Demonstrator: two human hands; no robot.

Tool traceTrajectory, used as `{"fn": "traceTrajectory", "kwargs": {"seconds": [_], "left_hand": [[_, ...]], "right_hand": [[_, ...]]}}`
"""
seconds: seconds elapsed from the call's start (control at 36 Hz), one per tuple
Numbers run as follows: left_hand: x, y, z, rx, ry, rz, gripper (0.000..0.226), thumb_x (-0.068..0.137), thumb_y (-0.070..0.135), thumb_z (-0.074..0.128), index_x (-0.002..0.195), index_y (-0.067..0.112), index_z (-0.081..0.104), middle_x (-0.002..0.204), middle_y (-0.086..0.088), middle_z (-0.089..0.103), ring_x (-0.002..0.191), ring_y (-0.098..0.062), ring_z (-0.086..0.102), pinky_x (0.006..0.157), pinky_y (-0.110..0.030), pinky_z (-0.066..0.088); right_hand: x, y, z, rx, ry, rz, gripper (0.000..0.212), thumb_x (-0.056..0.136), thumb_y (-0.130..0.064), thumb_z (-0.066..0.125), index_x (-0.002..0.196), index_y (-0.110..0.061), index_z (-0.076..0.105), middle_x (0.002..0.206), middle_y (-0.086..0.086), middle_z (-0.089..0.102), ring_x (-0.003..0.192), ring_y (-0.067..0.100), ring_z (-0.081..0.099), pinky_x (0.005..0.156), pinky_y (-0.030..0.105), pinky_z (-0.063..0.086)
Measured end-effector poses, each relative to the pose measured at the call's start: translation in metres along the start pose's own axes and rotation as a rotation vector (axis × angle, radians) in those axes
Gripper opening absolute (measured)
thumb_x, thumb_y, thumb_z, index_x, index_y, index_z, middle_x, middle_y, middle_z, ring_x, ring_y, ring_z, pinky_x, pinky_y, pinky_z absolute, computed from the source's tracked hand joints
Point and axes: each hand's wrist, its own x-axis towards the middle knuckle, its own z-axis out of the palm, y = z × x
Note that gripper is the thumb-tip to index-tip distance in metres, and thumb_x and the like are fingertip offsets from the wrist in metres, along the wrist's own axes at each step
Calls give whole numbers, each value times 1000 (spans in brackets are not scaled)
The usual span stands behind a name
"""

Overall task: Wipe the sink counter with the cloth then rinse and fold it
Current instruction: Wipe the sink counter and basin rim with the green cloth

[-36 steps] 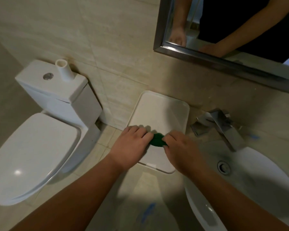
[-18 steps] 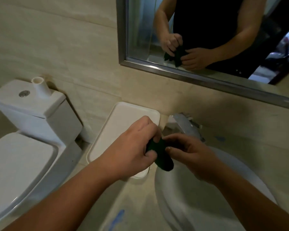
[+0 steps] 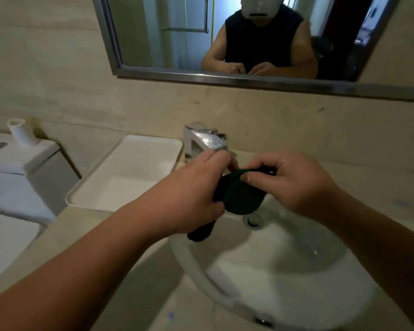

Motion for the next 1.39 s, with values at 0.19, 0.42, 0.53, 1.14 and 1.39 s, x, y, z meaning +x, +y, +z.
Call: {"fn": "traceTrajectory", "kwargs": {"seconds": [0.19, 0.42, 0.53, 1.14, 1.39], "left_hand": [[-30, 59, 14, -8, 24, -33, 25, 88, 32, 73, 112, 37, 65, 92, 11, 71, 83, -4, 66, 75, -34, 61], [-51, 114, -9, -113, -85, -124, 28, 88, 45, 79, 112, 34, 71, 97, 9, 74, 90, -10, 71, 72, -26, 55], [-53, 125, -13, -182, -68, -147, 21, 90, 43, 78, 102, 28, 71, 93, 3, 72, 87, -12, 70, 66, -26, 51], [-23, 173, -30, -475, 53, -144, 10, 103, 22, 63, 106, 15, 70, 95, -9, 72, 91, -21, 68, 77, -34, 53], [-10, 184, -12, -649, 71, -355, 37, 109, 43, 45, 115, 13, 67, 104, -15, 75, 97, -33, 74, 94, -53, 60]], "right_hand": [[-77, -25, -42, 43, 270, -84, 7, 94, -24, 66, 90, -28, 71, 86, 4, 73, 87, 27, 70, 85, 54, 58], [-156, -68, -95, -83, 441, 29, 6, 101, -29, 59, 99, -27, 64, 94, 5, 69, 87, 28, 66, 77, 53, 56], [-179, -75, -125, -138, 551, 98, 6, 101, -29, 61, 96, -29, 65, 93, 3, 70, 86, 26, 66, 70, 45, 55], [-213, -74, -166, -133, 608, 198, 17, 102, -30, 61, 90, -18, 65, 86, 9, 70, 78, 24, 64, 72, 43, 51], [-191, -83, -151, -43, 662, 258, 16, 102, -33, 59, 99, -18, 62, 93, 14, 70, 84, 37, 72, 67, 57, 61]]}}
